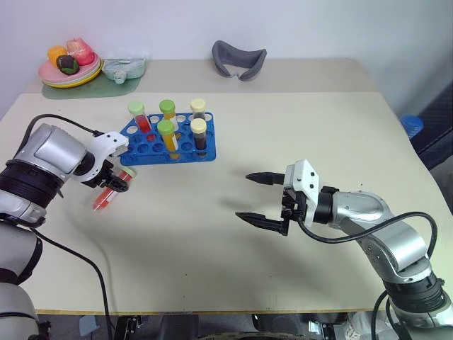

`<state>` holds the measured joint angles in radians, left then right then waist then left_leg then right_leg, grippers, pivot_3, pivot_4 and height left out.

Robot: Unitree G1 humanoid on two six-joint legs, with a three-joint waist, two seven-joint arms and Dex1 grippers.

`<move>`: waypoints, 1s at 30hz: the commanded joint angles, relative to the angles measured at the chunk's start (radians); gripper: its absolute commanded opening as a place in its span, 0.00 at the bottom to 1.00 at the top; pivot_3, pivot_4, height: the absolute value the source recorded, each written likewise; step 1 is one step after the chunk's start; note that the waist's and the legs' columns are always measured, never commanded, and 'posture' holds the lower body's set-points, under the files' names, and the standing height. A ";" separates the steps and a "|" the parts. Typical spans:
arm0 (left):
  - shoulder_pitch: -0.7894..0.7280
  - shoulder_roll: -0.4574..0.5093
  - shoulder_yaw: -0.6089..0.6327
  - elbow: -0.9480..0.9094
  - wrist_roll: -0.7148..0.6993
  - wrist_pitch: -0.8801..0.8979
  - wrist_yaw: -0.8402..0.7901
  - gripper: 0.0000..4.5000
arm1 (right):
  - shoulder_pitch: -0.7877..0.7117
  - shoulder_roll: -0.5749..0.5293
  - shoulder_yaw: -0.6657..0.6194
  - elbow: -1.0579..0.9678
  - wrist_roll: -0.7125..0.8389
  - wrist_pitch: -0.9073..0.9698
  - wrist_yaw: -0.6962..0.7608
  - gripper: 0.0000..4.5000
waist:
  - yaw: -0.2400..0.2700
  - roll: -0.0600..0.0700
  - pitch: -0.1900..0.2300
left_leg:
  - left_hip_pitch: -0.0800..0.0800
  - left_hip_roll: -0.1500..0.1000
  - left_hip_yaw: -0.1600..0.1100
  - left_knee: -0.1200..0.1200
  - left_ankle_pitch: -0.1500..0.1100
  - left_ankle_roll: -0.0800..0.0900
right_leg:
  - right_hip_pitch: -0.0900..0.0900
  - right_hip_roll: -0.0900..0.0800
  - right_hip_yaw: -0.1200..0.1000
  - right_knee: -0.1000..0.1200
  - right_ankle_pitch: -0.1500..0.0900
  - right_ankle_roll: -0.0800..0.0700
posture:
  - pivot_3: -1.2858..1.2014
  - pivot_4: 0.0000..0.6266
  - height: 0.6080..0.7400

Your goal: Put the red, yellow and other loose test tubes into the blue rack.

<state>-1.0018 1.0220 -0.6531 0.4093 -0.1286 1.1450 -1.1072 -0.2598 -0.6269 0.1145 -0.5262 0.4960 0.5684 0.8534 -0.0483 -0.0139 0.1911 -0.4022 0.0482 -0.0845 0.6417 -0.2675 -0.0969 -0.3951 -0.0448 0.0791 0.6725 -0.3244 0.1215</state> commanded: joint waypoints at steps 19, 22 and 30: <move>0.136 0.099 0.206 -0.111 0.030 0.084 -0.014 0.24 | -0.028 0.007 0.013 -0.018 0.013 -0.005 0.030 1.00 | 0.001 0.000 0.000 | -0.001 0.000 0.000 0.002 0.000 0.000 | -0.001 0.000 0.000 0.002 0.000 0.000 | 0.52 0.24 1.00; 0.151 0.111 0.237 -0.117 0.025 0.086 0.000 0.18 | -0.035 0.009 0.017 -0.013 0.012 -0.006 0.029 1.00 | 0.003 0.000 0.000 | -0.002 0.000 -0.001 0.003 0.000 0.000 | -0.002 0.000 0.000 0.002 0.000 0.000 | 0.52 0.24 1.00; 0.230 0.097 0.660 -0.178 -0.039 -0.047 0.191 0.18 | -0.008 0.003 -0.010 -0.038 0.014 -0.004 -0.001 1.00 | 0.002 -0.001 0.000 | -0.004 0.000 -0.001 0.004 0.000 0.000 | -0.004 0.000 0.000 0.004 0.000 0.000 | 0.52 0.24 1.00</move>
<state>-0.7862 1.1180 -0.0995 0.2844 -0.1507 1.1459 -0.9663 -0.2739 -0.6230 0.1330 -0.5250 0.4954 0.5716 0.8612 -0.0463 -0.0148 0.1915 -0.4063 0.0483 -0.0849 0.6459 -0.2676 -0.0968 -0.3991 -0.0456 0.0787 0.6771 -0.3246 0.1217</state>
